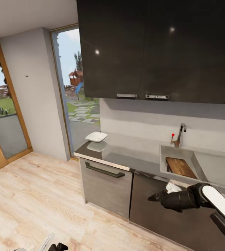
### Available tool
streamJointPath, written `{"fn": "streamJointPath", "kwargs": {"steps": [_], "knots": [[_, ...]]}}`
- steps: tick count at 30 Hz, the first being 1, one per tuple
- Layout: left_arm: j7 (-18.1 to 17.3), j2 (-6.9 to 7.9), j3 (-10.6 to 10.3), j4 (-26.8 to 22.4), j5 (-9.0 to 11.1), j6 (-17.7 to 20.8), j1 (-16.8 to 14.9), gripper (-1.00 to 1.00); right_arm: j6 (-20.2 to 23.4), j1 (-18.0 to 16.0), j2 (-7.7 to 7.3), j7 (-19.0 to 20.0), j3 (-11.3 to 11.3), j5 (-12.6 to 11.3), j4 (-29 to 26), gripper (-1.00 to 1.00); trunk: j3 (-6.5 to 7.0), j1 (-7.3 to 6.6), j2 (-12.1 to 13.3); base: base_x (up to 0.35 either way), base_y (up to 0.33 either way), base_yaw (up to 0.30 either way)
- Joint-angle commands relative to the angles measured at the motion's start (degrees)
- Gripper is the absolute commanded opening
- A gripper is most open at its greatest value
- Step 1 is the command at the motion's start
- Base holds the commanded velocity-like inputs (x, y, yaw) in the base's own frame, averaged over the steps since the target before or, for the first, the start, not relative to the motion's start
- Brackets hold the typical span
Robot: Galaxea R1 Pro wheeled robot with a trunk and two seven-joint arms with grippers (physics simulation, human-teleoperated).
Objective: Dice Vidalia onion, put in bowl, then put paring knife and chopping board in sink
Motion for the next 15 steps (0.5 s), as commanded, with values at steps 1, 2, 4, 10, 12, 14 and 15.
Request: {"fn": "streamJointPath", "kwargs": {"steps": [1,2,4,10,12,14,15], "knots": [[0.53,0.04,-0.06,-0.05,0.59,-0.12,0.0,1.0,0.01,-0.04,0.0,-1.13,1.15,0.27,0.57,1.0,-0.04,0.02,-0.06,-0.035,0.029,0.0],[0.55,0.03,-0.08,-0.05,0.56,-0.88,0.0,1.0,0.01,0.01,0.32,-2.16,3.26,2.94,3.01,1.0,-0.05,0.02,-0.06,-0.018,0.015,0.0],[0.53,0.03,-0.09,0.13,0.27,-1.93,0.0,1.0,0.01,0.03,1.23,-2.65,4.3,5.34,5.02,1.0,-0.06,0.02,-0.06,-0.01,0.009,0.0],[0.49,-1.04,-0.03,1.18,-3.52,-3.65,0.0,1.0,0.01,0.06,2.6,-3.1,5.24,8.5,7.07,1.0,-0.07,0.02,-0.06,-0.002,0.002,0.0],[0.48,-1.16,-0.02,1.28,-3.83,-3.77,-0.01,1.0,0.01,0.06,2.69,-3.14,5.29,8.72,7.22,1.0,-0.07,0.02,-0.06,0.0,0.0,0.0],[0.48,-1.2,-0.02,1.32,-3.94,-3.82,-0.02,1.0,0.01,0.06,2.74,-3.15,5.33,9.03,7.81,1.0,-0.07,0.02,-0.06,0.0,0.0,0.0],[0.48,-1.21,-0.02,1.33,-3.99,-3.84,-0.02,1.0,0.01,0.06,2.79,-3.16,5.38,9.61,8.64,1.0,-0.07,0.02,-0.06,0.0,0.0,0.0]]}}
